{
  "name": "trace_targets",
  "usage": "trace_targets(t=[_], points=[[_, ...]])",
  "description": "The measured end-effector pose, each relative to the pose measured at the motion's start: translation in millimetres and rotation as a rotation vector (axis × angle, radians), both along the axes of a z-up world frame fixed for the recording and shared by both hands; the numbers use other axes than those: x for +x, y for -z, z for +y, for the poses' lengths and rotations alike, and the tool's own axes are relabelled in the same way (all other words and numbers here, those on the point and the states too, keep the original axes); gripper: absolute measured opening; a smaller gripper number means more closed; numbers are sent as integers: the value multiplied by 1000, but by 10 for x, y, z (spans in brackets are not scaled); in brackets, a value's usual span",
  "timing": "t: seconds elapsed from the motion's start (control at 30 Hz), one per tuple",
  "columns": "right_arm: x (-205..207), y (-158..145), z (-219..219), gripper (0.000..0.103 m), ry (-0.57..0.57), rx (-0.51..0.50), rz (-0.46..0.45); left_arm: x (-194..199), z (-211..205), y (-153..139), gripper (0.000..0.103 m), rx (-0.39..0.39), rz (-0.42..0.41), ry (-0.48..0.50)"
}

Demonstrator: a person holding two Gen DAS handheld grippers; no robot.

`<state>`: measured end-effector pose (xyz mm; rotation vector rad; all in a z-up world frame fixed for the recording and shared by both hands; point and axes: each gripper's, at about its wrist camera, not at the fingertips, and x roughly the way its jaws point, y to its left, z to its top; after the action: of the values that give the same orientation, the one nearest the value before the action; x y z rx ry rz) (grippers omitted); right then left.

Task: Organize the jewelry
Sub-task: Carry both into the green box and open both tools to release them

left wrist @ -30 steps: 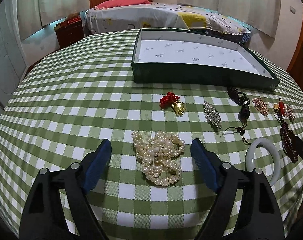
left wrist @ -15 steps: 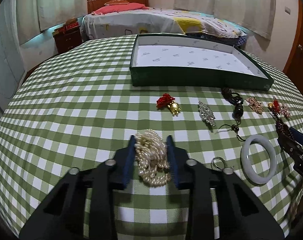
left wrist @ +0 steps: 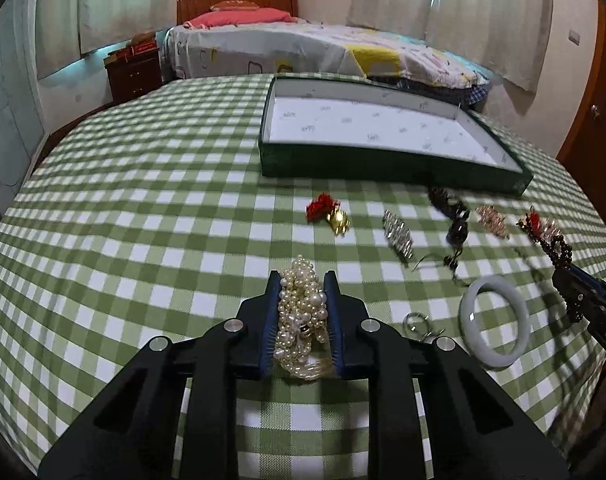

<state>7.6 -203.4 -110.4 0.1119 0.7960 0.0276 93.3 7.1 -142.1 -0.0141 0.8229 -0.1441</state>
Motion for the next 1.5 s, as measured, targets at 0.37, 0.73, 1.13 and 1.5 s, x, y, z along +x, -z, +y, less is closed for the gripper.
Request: trace_targets(t=[0.37, 0.73, 1.13, 1.5], points=[[245, -358, -133, 19, 26, 50, -88, 143, -171, -485, 21, -30, -106, 39], [944, -680, -189, 19, 37, 41, -193, 874, -560, -903, 21, -64, -211, 89], [1682, -213, -325, 19, 46, 62, -46, 1682, -749, -336, 21, -48, -53, 78], [1847, 96, -372, 20, 57, 29, 62, 1884, -848, 23, 22, -17, 60, 98]])
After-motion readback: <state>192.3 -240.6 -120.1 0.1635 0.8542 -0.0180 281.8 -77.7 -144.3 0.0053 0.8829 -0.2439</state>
